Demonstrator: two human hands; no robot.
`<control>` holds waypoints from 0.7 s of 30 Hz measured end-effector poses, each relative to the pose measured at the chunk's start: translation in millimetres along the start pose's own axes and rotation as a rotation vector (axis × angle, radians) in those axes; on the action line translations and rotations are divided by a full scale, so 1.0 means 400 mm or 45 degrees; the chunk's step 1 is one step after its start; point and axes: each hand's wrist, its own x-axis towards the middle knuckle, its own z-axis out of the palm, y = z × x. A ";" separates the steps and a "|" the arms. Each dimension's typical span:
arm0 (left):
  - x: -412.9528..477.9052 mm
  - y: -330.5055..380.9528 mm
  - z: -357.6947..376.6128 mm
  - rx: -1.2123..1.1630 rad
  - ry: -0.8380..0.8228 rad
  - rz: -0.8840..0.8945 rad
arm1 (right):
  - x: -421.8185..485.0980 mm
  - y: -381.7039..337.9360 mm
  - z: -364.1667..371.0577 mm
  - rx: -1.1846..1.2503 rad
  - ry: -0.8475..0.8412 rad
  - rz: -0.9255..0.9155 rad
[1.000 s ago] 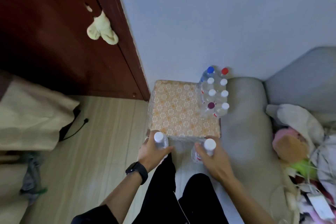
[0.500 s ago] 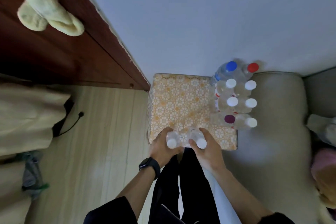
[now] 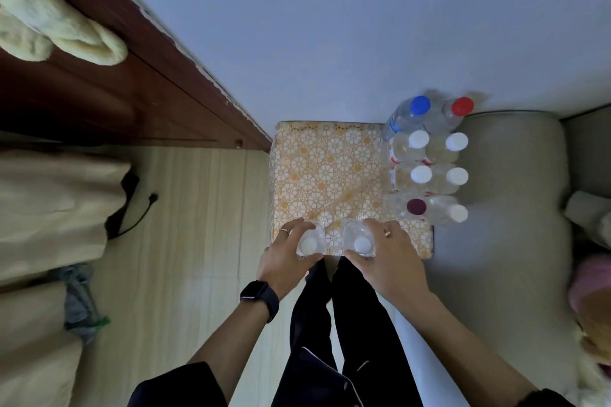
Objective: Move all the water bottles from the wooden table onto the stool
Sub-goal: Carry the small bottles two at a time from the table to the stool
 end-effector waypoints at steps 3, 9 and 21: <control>-0.001 0.004 0.003 0.007 0.032 0.015 | 0.010 -0.009 -0.024 -0.154 -0.166 0.012; 0.045 0.035 0.003 -0.044 0.060 -0.047 | 0.045 -0.041 -0.052 -0.195 -0.280 -0.042; 0.368 0.225 -0.077 -0.025 0.226 0.181 | 0.322 -0.110 -0.239 -0.366 -0.010 -0.104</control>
